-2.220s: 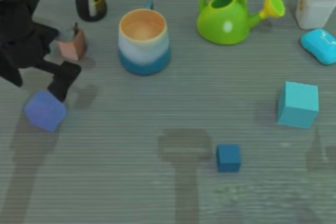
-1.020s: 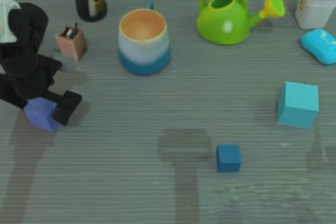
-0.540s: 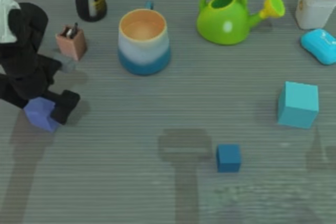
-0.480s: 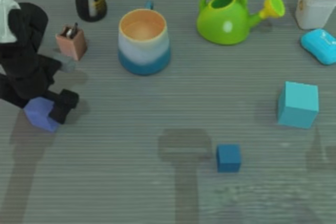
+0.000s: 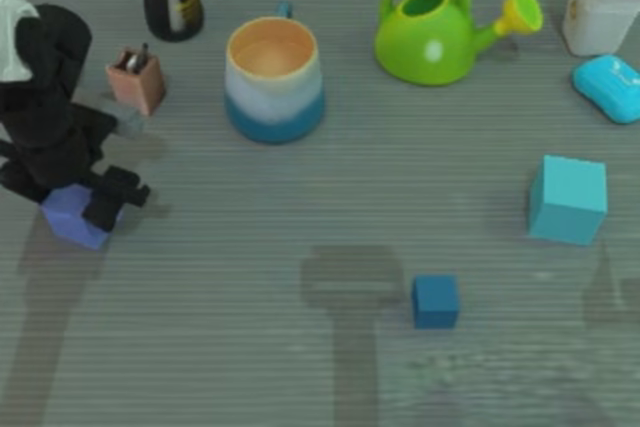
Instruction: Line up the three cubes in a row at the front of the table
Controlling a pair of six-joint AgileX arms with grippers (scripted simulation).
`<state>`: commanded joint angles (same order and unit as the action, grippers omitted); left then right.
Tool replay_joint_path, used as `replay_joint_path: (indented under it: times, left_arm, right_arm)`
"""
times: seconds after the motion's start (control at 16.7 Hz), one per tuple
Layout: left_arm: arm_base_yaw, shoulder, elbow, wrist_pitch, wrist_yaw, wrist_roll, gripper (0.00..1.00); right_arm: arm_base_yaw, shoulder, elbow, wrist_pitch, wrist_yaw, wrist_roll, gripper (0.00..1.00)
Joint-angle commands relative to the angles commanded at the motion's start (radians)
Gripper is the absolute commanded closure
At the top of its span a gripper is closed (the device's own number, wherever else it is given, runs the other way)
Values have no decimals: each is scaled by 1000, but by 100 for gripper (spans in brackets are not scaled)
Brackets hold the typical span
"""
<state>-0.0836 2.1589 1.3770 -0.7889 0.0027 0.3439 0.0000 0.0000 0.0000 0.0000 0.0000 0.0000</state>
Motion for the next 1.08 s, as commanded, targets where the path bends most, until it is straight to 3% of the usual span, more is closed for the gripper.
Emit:
replay_joint_path:
  times: [0.54,0.9,1.08]
  left_arm:
    - [-2,-29,18,-28,9,-2,100]
    - [14,-110,132,-230,7,-4,100]
    - [16,-126,149,-254,6,-5,100]
  right_arm:
    - [0,0,0,0,0,0,0]
    - [0,0,0,0,0,0,0]
    - [0,0,0,0,0,0,0]
